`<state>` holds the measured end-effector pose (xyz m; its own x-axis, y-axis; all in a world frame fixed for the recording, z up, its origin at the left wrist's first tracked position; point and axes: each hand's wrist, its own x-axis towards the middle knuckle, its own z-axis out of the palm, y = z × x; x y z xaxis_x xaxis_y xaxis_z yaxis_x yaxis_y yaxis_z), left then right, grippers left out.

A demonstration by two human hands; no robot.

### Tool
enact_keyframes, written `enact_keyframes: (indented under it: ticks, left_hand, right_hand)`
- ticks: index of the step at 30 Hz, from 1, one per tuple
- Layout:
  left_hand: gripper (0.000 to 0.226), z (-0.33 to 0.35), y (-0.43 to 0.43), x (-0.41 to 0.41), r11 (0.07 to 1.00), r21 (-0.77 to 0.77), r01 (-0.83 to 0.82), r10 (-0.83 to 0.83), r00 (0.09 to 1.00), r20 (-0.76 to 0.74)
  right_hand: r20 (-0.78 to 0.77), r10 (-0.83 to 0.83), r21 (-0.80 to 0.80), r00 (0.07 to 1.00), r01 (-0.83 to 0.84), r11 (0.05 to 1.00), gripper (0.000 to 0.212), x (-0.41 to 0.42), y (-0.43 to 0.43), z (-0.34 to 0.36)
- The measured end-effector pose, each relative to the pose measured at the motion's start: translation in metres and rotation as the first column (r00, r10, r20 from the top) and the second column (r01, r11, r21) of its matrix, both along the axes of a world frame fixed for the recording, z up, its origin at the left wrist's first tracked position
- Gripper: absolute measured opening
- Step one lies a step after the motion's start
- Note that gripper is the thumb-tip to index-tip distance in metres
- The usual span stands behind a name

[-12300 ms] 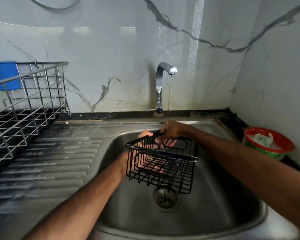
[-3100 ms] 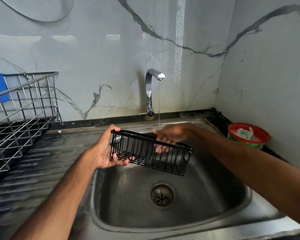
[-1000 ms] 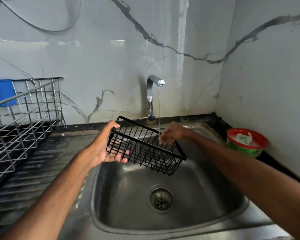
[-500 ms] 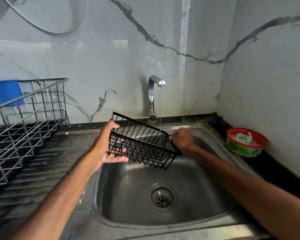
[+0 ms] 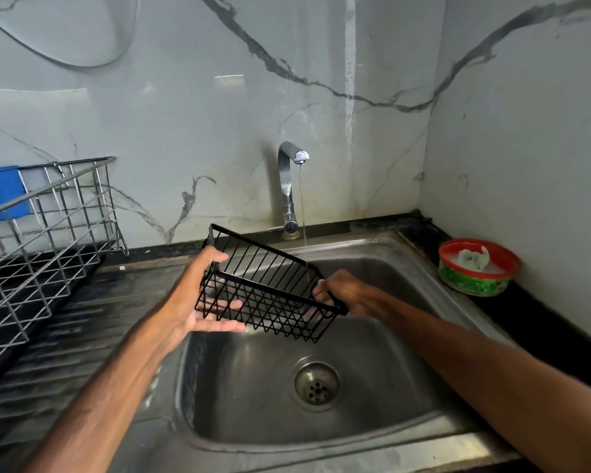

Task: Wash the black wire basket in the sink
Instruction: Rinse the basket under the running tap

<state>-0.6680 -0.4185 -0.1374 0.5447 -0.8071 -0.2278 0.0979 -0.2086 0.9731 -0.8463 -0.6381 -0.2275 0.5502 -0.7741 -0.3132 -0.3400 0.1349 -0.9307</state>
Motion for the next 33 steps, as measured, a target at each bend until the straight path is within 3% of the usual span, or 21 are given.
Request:
enact_keyframes:
  ticks: [2, 6, 8, 11, 14, 17, 19, 21, 23, 26, 29, 33]
  left_hand:
    - [0.041, 0.003, 0.001, 0.000, 1.000, 0.011, 0.016, -0.016, 1.000, 0.013]
    - [0.109, 0.010, 0.003, 0.016, 0.990, 0.125, 0.065, -0.063, 0.998, -0.023]
    - [0.125, 0.013, 0.002, 0.022, 0.986, 0.162, 0.044, -0.053, 0.997, 0.052]
    - [0.116, 0.017, -0.003, 0.022, 0.961, 0.273, -0.043, -0.055, 0.937, 0.344]
    - [0.088, 0.019, -0.014, 0.031, 0.942, 0.288, -0.171, -0.057, 0.766, 0.640]
    - [0.072, 0.021, -0.030, 0.043, 0.946, 0.269, -0.179, -0.099, 0.631, 0.769]
    - [0.071, 0.022, -0.039, 0.052, 0.916, 0.397, -0.053, -0.232, 0.737, 0.635]
    - [0.077, 0.028, -0.034, 0.057, 0.851, 0.488, 0.194, -0.374, 0.876, 0.305]
    - [0.085, 0.027, -0.027, 0.061, 0.861, 0.376, 0.342, -0.401, 0.912, 0.088]
    - [0.088, 0.011, -0.024, 0.061, 0.910, 0.162, 0.381, -0.369, 0.924, -0.098]
    - [0.084, -0.008, -0.026, 0.059, 0.937, -0.013, 0.349, -0.348, 0.927, -0.141]
    - [0.075, -0.021, -0.028, 0.053, 0.939, -0.187, 0.290, -0.308, 0.948, -0.076]
  right_hand:
    - [0.041, -0.030, -0.002, 0.999, 0.030, 1.000, 0.034, 0.005, 0.002, -0.001]
    - [0.104, -0.092, -0.023, 0.990, 0.094, 0.995, 0.034, 0.010, 0.011, 0.009]
    - [0.078, -0.100, -0.091, 0.992, 0.107, 0.990, 0.034, 0.009, 0.013, 0.017]
    - [0.055, -0.122, -0.168, 0.991, 0.130, 0.977, 0.032, 0.007, 0.007, 0.024]
    - [0.020, -0.097, -0.193, 0.995, 0.099, 0.976, 0.030, 0.004, -0.001, 0.026]
    - [0.001, -0.038, -0.203, 0.999, 0.038, 0.979, 0.031, -0.002, -0.003, 0.028]
    - [-0.020, 0.002, -0.209, 1.000, -0.006, 0.978, 0.031, -0.005, -0.003, 0.028]
    - [-0.037, 0.021, -0.216, 0.999, -0.029, 0.976, 0.032, -0.008, -0.004, 0.029]
    - [-0.033, 0.032, -0.205, 0.999, -0.039, 0.978, 0.032, -0.011, -0.004, 0.031]
    - [-0.060, 0.060, -0.182, 0.996, -0.070, 0.981, 0.035, -0.011, -0.008, 0.028]
    - [-0.105, 0.091, -0.126, 0.990, -0.104, 0.987, 0.033, -0.008, -0.015, 0.018]
    - [-0.129, 0.113, -0.119, 0.985, -0.128, 0.985, 0.032, -0.007, -0.015, 0.013]
